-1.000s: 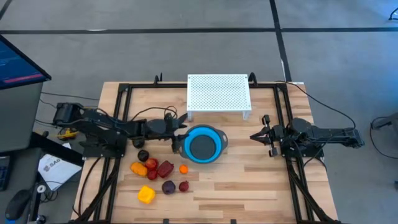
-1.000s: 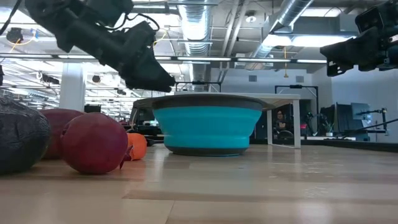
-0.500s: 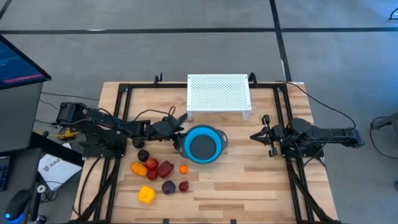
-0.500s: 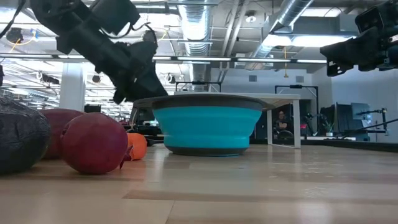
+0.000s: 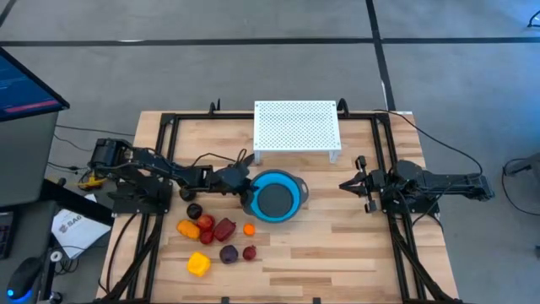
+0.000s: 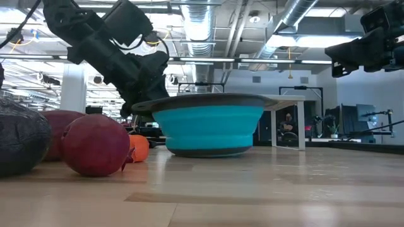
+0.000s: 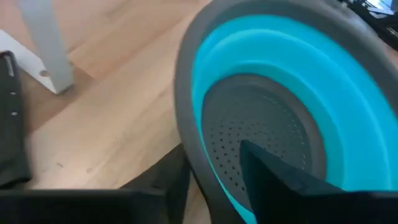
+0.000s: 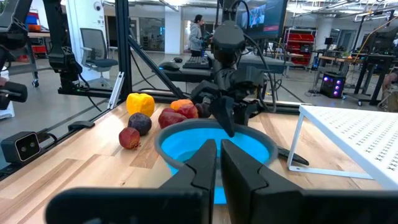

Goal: Pick & Place Fruit
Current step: Put the blue strainer bowl on the shelf

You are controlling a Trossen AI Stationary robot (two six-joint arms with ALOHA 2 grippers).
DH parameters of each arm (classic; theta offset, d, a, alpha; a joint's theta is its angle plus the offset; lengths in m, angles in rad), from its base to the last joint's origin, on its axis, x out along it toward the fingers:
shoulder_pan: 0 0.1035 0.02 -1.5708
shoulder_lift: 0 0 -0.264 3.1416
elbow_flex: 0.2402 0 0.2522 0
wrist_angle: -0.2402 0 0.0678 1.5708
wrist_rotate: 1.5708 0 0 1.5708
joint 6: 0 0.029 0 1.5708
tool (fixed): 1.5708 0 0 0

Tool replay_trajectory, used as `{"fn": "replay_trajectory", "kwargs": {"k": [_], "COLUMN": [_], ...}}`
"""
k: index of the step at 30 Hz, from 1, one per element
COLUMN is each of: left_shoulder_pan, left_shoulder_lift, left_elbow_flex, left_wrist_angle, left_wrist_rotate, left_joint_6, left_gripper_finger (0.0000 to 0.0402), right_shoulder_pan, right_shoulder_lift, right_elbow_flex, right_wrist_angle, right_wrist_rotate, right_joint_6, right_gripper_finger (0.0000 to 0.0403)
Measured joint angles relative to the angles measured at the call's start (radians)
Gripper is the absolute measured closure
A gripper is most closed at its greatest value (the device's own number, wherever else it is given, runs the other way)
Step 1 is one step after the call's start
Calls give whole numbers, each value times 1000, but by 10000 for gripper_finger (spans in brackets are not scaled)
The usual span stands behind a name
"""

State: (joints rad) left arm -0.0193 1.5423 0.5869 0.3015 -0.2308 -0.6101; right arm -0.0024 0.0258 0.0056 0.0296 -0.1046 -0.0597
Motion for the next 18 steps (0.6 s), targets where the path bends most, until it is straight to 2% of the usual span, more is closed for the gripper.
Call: {"fn": "replay_trajectory", "kwargs": {"k": [7,14,18], "left_shoulder_pan": [-1,20,52], "left_shoulder_lift": [-36,-131,-202], "left_elbow_flex": [2,1,29], "left_wrist_angle": [8,0,1], "left_wrist_rotate": [11,70,141], "left_joint_6": [32,34,32], "left_gripper_finger": [378,378,387], "right_shoulder_pan": [0,0,0], "right_shoulder_lift": [0,0,0], "right_elbow_flex": [0,0,0], "right_wrist_angle": [0,0,0], "right_wrist_rotate": [0,0,0], "right_joint_6": [0,0,0], "right_gripper_finger": [386,386,386]}}
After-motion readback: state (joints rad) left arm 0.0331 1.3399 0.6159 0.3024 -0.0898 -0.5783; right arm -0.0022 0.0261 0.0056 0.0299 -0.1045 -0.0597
